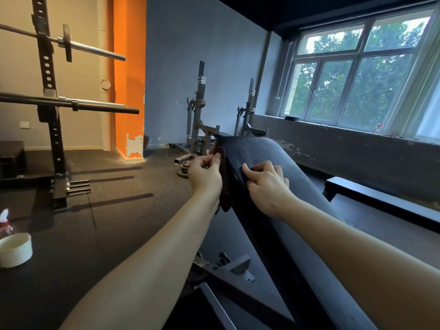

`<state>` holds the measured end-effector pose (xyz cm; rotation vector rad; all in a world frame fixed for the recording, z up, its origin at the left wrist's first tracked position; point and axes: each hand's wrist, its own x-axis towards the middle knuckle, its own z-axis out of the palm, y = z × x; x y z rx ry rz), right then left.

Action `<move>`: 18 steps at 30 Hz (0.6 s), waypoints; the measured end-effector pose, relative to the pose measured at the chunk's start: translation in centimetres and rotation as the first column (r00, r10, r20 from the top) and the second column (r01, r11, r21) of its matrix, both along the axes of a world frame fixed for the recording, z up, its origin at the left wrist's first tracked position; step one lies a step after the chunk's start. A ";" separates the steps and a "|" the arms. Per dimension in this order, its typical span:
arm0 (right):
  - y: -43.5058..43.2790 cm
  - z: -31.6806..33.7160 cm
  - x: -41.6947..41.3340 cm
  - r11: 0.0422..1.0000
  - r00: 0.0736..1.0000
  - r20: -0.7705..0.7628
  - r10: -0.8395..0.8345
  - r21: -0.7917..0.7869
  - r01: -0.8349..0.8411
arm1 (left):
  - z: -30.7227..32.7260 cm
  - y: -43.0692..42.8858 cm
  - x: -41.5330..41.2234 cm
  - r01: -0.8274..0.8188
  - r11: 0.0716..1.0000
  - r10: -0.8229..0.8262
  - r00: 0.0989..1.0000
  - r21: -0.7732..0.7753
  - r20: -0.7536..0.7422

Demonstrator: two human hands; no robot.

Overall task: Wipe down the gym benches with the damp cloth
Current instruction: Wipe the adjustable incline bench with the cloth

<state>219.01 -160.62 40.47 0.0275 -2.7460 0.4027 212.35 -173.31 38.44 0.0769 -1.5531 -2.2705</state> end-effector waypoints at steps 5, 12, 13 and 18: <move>0.3 0.0 -0.2 1.000 1.000 -0.004 0.016 -0.021 -0.016 | -4.0 1.5 3.8 0.061 0.992 -0.073 0.991 -0.108 -0.109; 0.6 -0.3 -0.1 0.998 0.999 -0.030 0.033 -0.052 -0.035 | -1.1 1.3 1.2 -0.079 0.986 0.059 0.989 -0.147 -0.135; 0.5 -0.4 -0.1 0.998 0.999 -0.032 0.030 -0.047 -0.032 | -0.1 1.1 0.5 -0.090 0.988 0.077 0.991 -0.127 -0.108; 0.3 -0.4 0.1 0.999 0.999 -0.030 0.026 -0.044 -0.027 | 1.3 0.4 -0.1 -0.108 0.989 0.102 0.993 -0.105 -0.059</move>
